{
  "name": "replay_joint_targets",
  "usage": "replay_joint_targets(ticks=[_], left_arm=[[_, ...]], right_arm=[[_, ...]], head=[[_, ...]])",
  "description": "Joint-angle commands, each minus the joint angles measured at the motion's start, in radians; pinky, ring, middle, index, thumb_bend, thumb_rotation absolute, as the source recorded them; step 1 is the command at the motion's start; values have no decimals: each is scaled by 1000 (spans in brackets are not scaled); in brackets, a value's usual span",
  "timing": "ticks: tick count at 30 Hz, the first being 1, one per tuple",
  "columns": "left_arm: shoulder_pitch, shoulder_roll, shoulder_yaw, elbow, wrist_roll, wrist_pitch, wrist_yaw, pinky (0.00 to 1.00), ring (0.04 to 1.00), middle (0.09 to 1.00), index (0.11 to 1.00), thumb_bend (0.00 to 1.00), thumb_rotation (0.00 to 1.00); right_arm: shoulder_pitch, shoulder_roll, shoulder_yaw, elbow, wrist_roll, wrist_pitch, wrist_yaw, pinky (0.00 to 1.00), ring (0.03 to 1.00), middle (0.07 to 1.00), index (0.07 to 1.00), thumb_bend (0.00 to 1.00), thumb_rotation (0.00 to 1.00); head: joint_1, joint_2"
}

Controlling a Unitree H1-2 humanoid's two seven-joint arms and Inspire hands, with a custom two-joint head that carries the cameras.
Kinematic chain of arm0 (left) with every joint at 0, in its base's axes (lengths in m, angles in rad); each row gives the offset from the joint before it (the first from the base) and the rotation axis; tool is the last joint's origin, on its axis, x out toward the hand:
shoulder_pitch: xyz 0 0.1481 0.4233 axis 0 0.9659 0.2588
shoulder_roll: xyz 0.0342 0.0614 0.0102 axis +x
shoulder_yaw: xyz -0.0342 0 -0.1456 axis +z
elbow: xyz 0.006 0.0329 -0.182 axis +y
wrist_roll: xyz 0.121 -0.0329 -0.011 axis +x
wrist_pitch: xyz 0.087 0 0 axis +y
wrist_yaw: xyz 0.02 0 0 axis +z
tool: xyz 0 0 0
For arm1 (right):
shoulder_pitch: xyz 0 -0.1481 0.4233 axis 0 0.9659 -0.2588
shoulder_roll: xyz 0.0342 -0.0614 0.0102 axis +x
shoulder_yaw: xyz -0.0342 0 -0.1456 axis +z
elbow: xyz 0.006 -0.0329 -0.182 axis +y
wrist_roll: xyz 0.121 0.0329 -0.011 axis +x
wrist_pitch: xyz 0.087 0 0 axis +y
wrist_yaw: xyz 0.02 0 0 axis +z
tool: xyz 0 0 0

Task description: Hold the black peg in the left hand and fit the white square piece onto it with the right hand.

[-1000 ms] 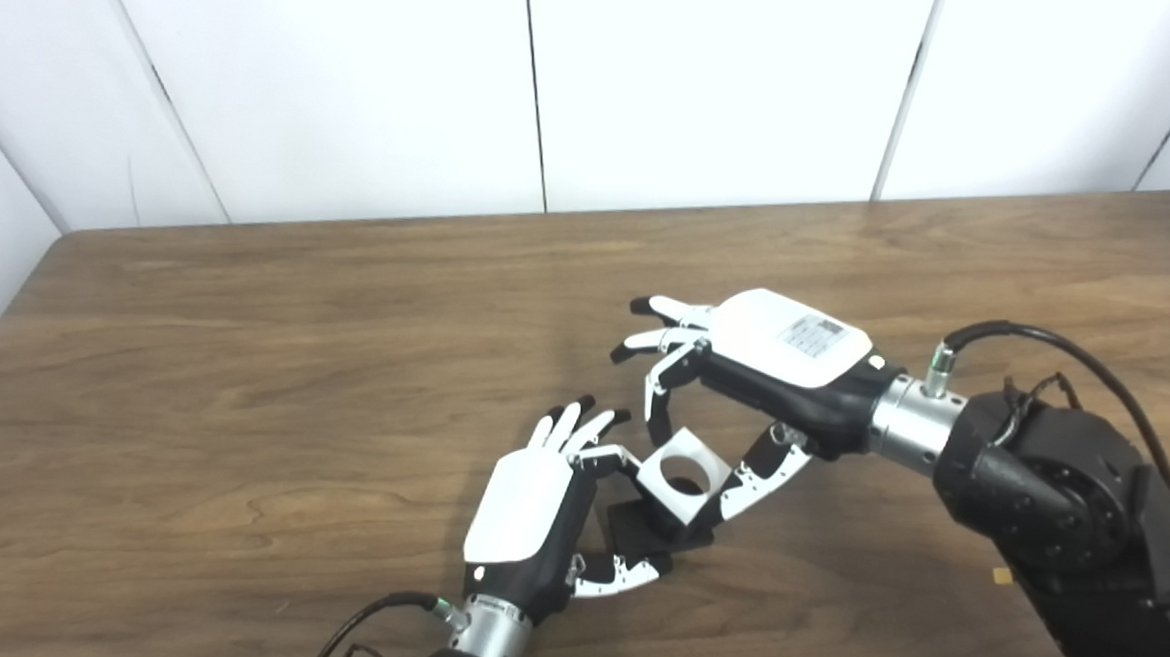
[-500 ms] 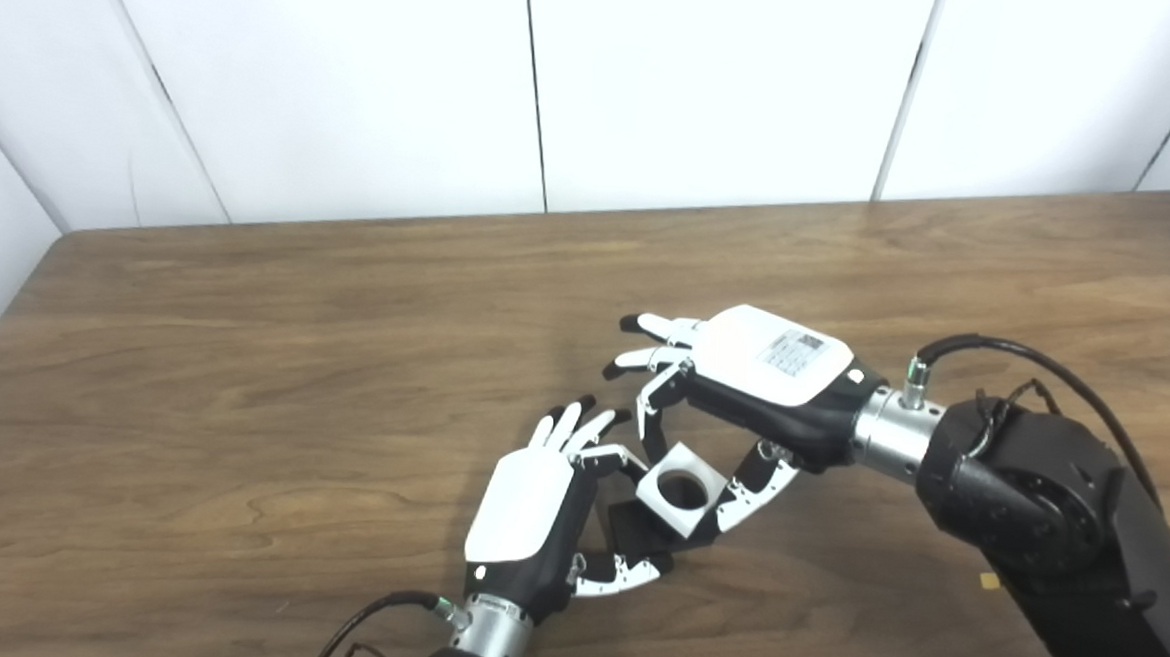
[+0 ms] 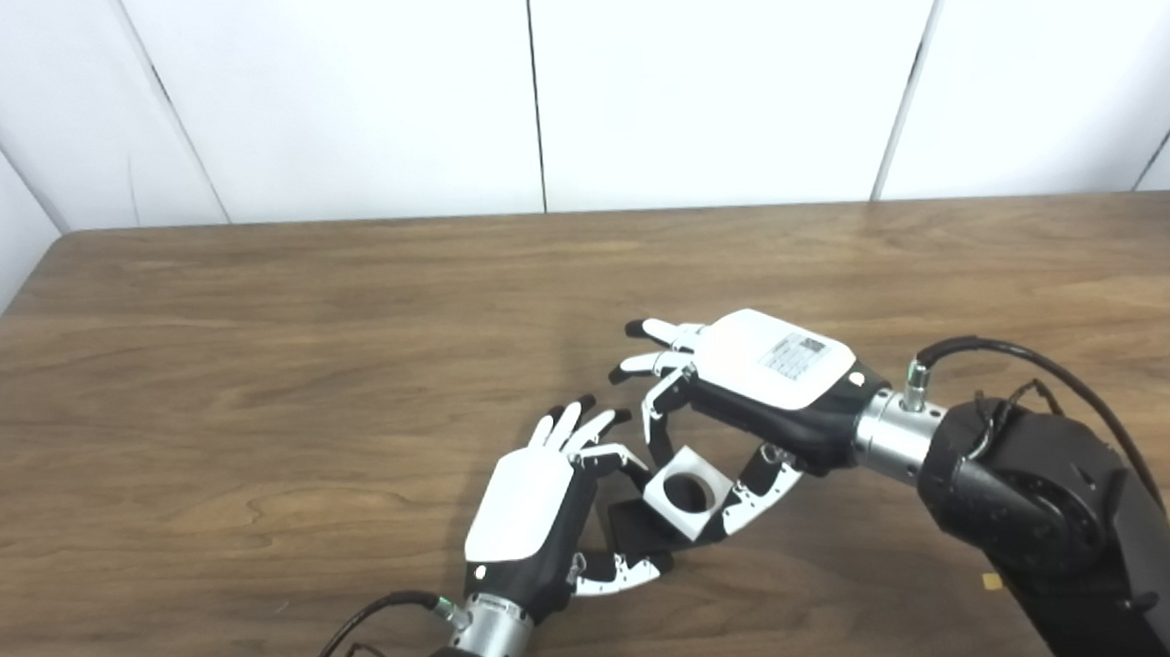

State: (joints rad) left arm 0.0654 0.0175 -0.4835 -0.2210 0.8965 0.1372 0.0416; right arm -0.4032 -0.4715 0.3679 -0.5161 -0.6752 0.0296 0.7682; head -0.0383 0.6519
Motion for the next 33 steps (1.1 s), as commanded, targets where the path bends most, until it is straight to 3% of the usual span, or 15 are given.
replay_joint_targets(ticks=[1,33], left_arm=[[-7,-6,-3,6,19,4,-4,1000,987,906,494,503,71],[-18,-36,-21,8,37,18,-13,1000,989,907,495,502,72]], right_arm=[[-27,-4,-14,-18,9,-8,-4,933,1000,889,490,525,139],[-13,-7,-28,3,1,-30,-22,925,1000,902,491,525,142]], head=[[0,0],[9,10]])
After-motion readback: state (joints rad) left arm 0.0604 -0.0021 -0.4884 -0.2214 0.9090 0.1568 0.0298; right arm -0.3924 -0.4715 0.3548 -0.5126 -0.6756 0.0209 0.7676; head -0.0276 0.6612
